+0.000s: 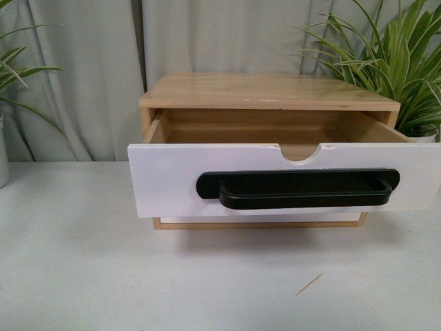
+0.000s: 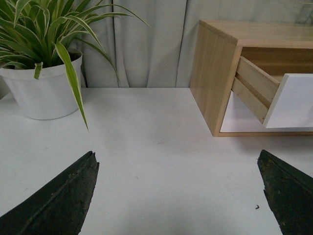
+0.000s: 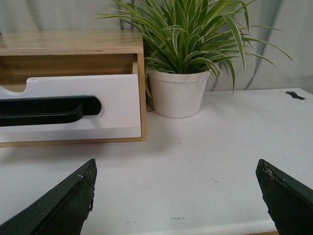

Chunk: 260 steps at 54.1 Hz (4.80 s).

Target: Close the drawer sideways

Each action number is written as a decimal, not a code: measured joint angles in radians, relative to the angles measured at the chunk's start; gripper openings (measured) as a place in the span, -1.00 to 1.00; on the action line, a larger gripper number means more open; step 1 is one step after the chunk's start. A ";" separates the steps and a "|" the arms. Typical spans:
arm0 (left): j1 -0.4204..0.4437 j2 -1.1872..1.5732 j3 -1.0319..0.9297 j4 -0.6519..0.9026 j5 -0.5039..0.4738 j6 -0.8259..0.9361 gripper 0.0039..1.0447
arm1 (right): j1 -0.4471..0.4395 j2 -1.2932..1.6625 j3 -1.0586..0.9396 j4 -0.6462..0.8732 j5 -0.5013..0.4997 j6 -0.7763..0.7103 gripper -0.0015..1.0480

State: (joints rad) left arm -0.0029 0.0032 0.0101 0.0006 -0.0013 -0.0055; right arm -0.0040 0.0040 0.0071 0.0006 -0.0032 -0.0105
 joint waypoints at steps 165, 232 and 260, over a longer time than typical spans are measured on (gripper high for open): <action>-0.661 1.485 0.691 0.333 -0.622 -0.687 0.89 | 0.147 1.107 0.356 0.316 -0.250 -0.908 0.83; -0.505 1.847 1.113 0.322 -0.313 -0.542 0.89 | 0.176 1.747 0.914 0.398 -0.119 -0.828 0.83; -0.450 1.887 1.163 0.329 -0.283 -0.518 0.89 | 0.184 1.781 0.995 0.355 -0.116 -0.794 0.83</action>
State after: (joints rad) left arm -0.4530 1.8900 1.1732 0.3298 -0.2848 -0.5240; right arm 0.1799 1.7855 1.0016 0.3557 -0.1192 -0.8043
